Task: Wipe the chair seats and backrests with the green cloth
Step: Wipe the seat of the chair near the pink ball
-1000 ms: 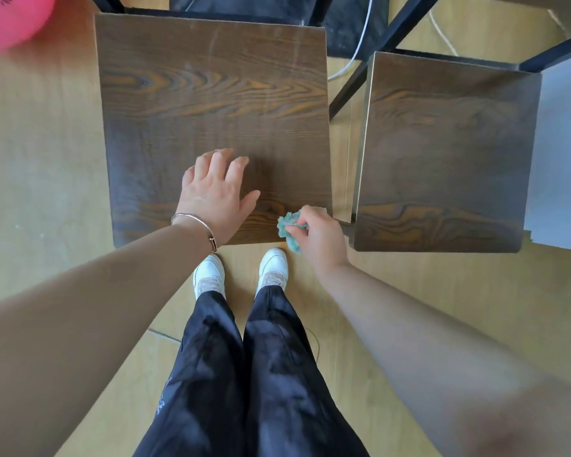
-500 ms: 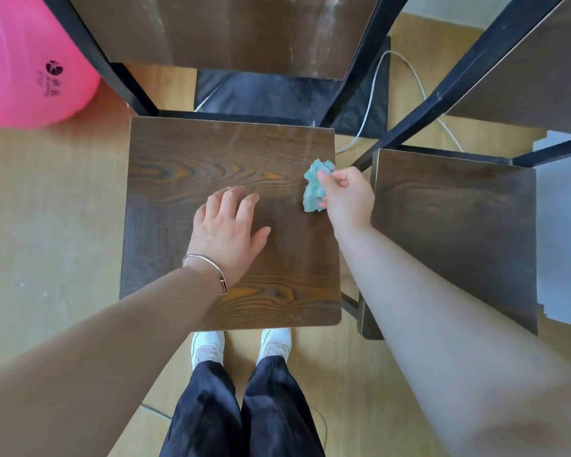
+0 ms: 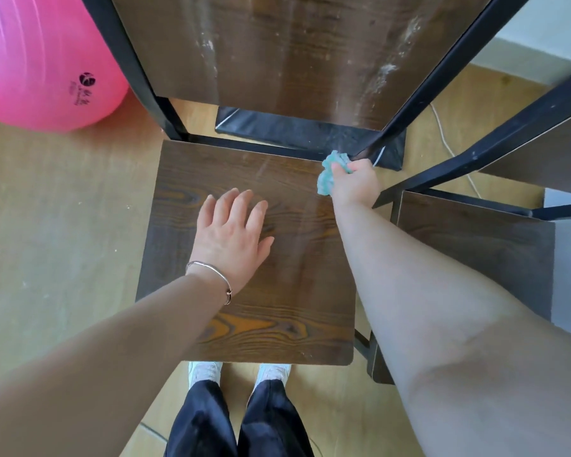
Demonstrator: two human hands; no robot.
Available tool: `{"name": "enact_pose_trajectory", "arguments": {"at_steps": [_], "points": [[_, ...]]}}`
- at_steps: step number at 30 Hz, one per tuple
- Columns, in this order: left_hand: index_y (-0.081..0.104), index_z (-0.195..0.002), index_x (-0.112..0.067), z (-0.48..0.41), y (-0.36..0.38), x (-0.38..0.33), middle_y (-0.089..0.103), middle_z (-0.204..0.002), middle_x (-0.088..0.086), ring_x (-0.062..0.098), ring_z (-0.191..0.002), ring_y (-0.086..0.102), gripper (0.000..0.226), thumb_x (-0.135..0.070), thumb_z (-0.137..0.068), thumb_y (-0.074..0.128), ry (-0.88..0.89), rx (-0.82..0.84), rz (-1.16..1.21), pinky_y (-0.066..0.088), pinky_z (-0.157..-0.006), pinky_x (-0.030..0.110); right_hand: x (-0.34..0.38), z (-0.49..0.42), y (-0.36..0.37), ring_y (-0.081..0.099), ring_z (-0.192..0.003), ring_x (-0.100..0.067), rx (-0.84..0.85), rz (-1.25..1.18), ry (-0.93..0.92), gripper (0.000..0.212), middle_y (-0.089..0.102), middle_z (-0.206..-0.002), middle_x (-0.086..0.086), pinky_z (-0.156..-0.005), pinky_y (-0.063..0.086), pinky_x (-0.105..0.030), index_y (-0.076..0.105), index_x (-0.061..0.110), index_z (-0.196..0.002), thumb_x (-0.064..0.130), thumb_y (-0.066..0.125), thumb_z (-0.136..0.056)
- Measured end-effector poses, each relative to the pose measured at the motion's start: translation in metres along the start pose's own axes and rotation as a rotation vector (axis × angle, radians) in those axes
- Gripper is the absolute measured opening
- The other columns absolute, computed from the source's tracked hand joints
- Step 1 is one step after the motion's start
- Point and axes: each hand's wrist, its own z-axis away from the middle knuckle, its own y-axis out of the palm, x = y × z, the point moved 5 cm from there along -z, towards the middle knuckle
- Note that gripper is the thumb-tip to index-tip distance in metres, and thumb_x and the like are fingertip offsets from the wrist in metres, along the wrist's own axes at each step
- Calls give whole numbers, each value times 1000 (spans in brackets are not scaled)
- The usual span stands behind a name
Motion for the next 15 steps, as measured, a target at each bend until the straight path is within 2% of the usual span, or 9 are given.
{"name": "enact_pose_trajectory", "arguments": {"at_steps": [3, 6, 10, 12, 15], "points": [[42, -140, -18, 7, 2, 7, 42, -144, 10, 33, -138, 31, 59, -50, -90, 47, -1, 31, -55, 21, -114, 57, 1, 11, 0, 62, -95, -16, 86, 41, -62, 20, 63, -105, -1, -71, 53, -23, 60, 17, -104, 34, 63, -94], [42, -139, -18, 15, 4, 10, 41, -144, 11, 33, -138, 30, 59, -50, -90, 49, -14, 40, -76, 19, -114, 58, -9, 30, 5, 62, -92, -20, 165, 64, -109, 14, 63, -96, 2, -73, 58, -33, 58, 21, -92, 33, 64, -92], [43, -140, -18, 27, 6, 6, 43, -143, 12, 34, -138, 31, 60, -49, -89, 52, -24, 51, -86, 18, -114, 59, -38, 79, 5, 61, -87, -18, 247, 138, -175, 16, 65, -95, 1, -56, 39, -18, 57, 21, -87, 33, 66, -91], [43, -140, -18, 34, 9, 3, 44, -143, 12, 34, -138, 31, 59, -49, -90, 52, -26, 57, -92, 19, -114, 59, -57, 108, 6, 60, -83, -17, 292, 143, -229, 17, 65, -95, -1, -60, 40, -19, 58, 18, -85, 31, 68, -90], [45, -138, -17, 47, 14, 1, 44, -142, 13, 35, -137, 32, 59, -47, -89, 55, -24, 55, -95, 19, -113, 60, -89, 151, 7, 58, -80, -18, 366, 169, -312, 19, 63, -92, 0, -66, 48, -29, 56, 17, -82, 29, 69, -88]]}}
